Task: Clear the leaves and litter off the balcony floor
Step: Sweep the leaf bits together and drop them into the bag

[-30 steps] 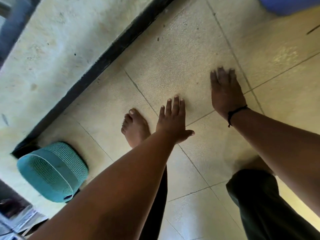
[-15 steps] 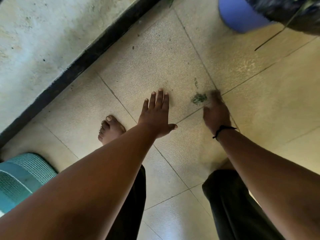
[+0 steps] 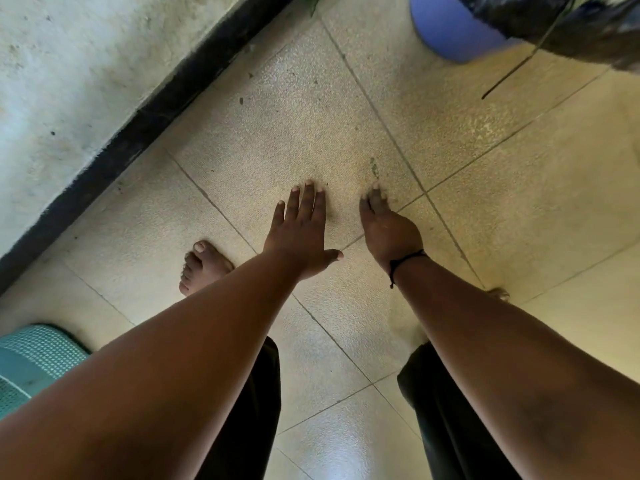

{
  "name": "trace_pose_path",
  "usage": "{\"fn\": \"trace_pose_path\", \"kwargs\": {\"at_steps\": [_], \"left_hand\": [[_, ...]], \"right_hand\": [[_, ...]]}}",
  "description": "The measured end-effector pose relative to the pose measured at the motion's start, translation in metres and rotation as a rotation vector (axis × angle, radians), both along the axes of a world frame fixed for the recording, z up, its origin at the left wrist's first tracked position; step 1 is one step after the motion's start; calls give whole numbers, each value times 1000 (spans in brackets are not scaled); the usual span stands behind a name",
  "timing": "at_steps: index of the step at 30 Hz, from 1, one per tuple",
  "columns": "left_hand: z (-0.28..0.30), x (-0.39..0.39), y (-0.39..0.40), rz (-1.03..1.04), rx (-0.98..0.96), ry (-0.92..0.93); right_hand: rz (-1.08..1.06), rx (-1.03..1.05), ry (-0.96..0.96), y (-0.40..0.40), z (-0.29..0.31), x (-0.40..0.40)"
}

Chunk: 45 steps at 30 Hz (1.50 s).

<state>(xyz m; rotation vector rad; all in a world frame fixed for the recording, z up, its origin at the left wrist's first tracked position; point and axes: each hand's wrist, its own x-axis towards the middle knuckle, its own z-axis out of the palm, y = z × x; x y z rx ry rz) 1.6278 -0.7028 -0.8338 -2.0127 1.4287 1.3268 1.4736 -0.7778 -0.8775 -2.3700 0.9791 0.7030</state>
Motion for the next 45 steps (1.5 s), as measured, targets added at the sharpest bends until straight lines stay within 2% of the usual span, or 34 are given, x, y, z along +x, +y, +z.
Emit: {"fn": "trace_pose_path", "kwargs": {"at_steps": [6,12,21,26,29,34,36,39,41,43,45], "left_hand": [[-5,6,-14,15,-43,-13],[-7,4,-23,16,-69,-25],[-7,-10,-25,1,-93,-14],[-6,-19,-26,-12,-91,-13],[-5,-24,-23,10,-75,-1],[-3,-29,-19,65,-110,0],[1,-30,-18,207,-171,29],[9,-31,-21,592,-306,95],[20,-34,-28,1006,-264,144],[38,-38,-39,1515,-111,317],[64,-45,-51,1880,70,587]], "right_hand": [[481,-121,-5,-21,-12,-22],[679,-166,-41,-35,-12,-27],[664,-72,-136,-37,-10,-27],[660,-149,-287,-41,-13,-28],[639,-177,-280,-41,-15,-26],[490,-15,-209,-46,-6,-16],[381,50,-96,-44,-3,-9],[-55,228,51,-49,10,2],[-631,596,61,-60,22,1],[-1317,1096,-107,-65,50,-2],[-1618,1320,-286,-69,87,-4]]}}
